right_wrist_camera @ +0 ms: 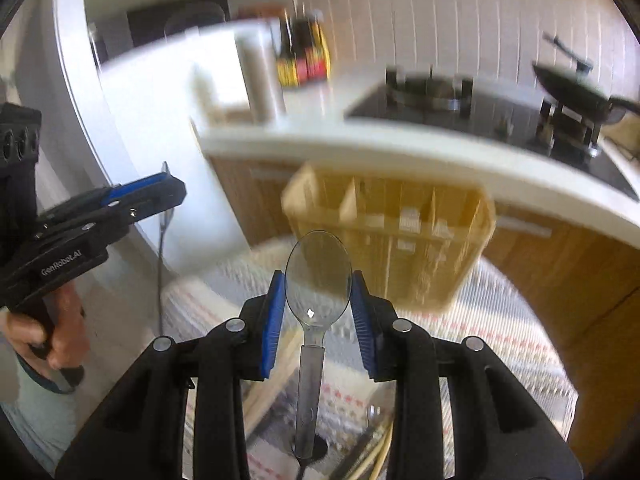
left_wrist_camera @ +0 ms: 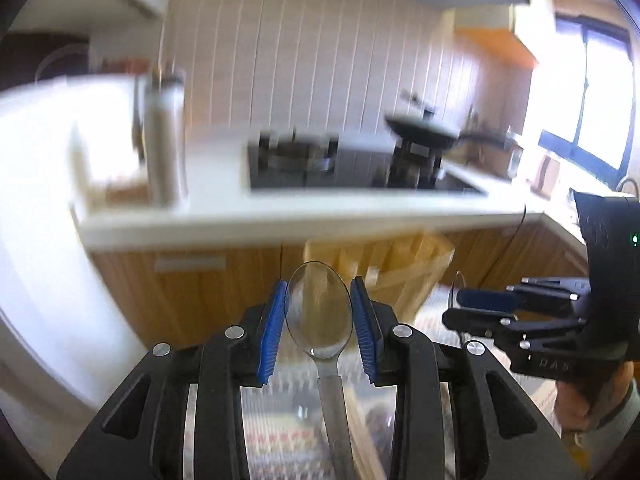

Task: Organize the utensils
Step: 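Lift both clear spoons into the yellow basket and open both tools, then return the left tool to grasp a clear spoon while the right tool grasps another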

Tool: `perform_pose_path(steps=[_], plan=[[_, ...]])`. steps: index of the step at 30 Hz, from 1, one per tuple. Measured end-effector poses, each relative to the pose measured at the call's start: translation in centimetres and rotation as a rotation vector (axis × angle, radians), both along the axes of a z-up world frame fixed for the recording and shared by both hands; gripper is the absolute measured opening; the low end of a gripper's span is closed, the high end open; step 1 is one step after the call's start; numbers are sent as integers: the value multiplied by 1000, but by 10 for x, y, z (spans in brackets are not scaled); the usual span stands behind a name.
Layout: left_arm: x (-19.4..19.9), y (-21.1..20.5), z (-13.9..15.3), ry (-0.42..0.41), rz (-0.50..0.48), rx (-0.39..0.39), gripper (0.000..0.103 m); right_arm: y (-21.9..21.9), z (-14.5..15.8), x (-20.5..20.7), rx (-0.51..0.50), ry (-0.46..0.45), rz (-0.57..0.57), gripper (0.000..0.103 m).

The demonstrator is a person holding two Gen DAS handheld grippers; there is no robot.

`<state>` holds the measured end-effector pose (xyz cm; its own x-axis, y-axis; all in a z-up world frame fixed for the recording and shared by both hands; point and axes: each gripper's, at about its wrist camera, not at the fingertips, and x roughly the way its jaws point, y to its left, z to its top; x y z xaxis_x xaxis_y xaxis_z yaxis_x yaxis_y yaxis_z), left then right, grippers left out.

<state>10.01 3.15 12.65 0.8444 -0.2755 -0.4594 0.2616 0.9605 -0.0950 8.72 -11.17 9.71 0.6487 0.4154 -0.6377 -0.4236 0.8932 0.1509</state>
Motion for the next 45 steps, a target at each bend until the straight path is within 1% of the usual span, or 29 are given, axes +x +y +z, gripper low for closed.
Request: perform_pose_path(steps=[2, 4, 5, 7, 11, 13, 15, 16, 18, 19, 22, 25, 28, 32, 36, 38, 39, 40, 41, 43, 44, 45], plan=[[-4, -8, 21, -58, 4, -4, 31, -15, 27, 5, 41, -60, -11, 30], [0, -16, 38, -106, 5, -18, 31, -24, 50, 9, 59, -126, -46, 30], [2, -19, 46, -128, 8, -24, 31, -28, 55, 14, 68, -148, -57, 30], [14, -25, 55, -173, 14, -41, 31, -37, 70, 22, 93, -203, -85, 30], [39, -31, 62, -239, 29, -81, 31, -55, 94, 47, 84, -310, -175, 30], [51, -34, 59, -276, 40, -101, 31, -62, 93, 60, 94, -344, -231, 30], [60, -37, 52, -307, 59, -102, 31, -73, 84, 72, 120, -379, -276, 30], [65, -39, 48, -319, 71, -97, 31, -75, 78, 78, 111, -412, -318, 30], [72, -42, 40, -333, 84, -89, 31, -77, 70, 89, 90, -446, -360, 30], [77, -45, 34, -340, 97, -75, 31, -77, 63, 96, 64, -462, -389, 30], [86, -49, 21, -347, 114, -51, 31, -78, 43, 117, 39, -448, -414, 30], [92, -50, 7, -341, 113, -38, 31, -78, 23, 127, 13, -441, -418, 30], [96, -50, -5, -334, 114, -30, 31, -79, 8, 134, 9, -428, -414, 30], [97, -49, -19, -316, 112, -30, 31, -80, -3, 133, 12, -420, -408, 30], [95, -45, -25, -298, 107, -35, 32, -81, -8, 126, 11, -424, -412, 30], [95, -43, -28, -277, 92, -38, 32, -81, -10, 123, 10, -411, -409, 30], [94, -42, -30, -267, 84, -40, 37, -82, -11, 122, 7, -400, -411, 31], [94, -41, -30, -257, 76, -43, 44, -82, -12, 120, 4, -387, -405, 31], [92, -39, -31, -249, 69, -53, 47, -82, -13, 118, 0, -376, -396, 31], [89, -32, -29, -228, 58, -77, 54, -84, -13, 111, -6, -359, -382, 40], [87, -29, -28, -219, 49, -89, 54, -85, -12, 108, -1, -352, -377, 55], [83, -25, -26, -212, 42, -100, 54, -87, -10, 103, 10, -348, -372, 61]])
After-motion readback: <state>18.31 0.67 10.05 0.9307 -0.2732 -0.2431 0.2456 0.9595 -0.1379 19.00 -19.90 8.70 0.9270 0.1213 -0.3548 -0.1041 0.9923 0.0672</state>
